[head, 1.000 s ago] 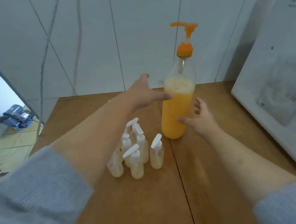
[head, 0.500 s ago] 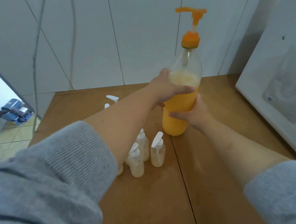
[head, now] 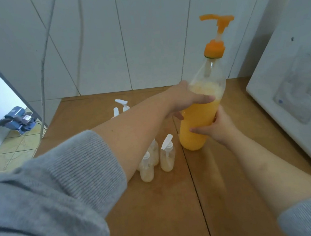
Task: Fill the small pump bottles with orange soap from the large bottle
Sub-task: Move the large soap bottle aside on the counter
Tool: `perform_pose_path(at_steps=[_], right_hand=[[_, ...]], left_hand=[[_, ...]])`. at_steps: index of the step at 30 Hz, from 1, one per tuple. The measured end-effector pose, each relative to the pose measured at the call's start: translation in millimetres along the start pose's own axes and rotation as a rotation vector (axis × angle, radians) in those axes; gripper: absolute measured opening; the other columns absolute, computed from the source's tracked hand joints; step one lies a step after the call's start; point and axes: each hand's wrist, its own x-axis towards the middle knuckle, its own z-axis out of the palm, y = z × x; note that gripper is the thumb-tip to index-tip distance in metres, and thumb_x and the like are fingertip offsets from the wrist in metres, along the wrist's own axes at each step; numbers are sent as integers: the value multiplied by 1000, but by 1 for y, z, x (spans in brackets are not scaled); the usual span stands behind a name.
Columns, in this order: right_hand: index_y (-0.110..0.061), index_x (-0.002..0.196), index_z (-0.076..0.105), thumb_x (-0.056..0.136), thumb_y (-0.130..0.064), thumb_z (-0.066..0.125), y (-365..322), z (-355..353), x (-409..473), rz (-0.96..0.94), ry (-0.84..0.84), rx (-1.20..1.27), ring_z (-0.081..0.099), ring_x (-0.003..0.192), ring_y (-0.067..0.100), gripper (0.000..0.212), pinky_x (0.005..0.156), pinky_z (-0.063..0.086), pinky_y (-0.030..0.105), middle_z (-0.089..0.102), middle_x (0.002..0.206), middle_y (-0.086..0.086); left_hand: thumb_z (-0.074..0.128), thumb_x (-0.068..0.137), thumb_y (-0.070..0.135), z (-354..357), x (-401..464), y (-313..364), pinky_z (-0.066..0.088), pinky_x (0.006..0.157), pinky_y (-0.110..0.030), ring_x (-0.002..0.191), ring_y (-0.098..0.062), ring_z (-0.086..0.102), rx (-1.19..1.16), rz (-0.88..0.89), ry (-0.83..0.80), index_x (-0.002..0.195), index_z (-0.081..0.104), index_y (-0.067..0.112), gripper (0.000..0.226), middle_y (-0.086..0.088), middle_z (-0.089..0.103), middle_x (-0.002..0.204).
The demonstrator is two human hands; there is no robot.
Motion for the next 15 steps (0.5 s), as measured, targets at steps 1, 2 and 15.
perform_pose_path(at_steps=[1,2,15], right_hand=[[-23,142,29,52,-22,93,1,-3,-4,11,7,-8,46,118,17,110,88,47,37,47,131,-6],[-24,143,29,51,-23,93,3,-5,-8,20,10,-12,46,119,18,112,90,48,39,47,132,-5],[-6,128,50,66,-40,84,-6,-1,-48,393,-32,-365,62,97,26,78,75,51,34,60,109,8]], left_hand=[[77,73,45,2,-2,2,50,90,-53,123,-24,46,3,8,-19,136,36,21,79,1,46,137],[76,76,42,5,-4,3,49,92,-53,123,-24,46,6,15,-35,135,38,21,74,0,47,137],[66,84,46,-10,-46,2,40,90,-25,117,-14,50,401,145,156,131,48,20,57,3,53,131]])
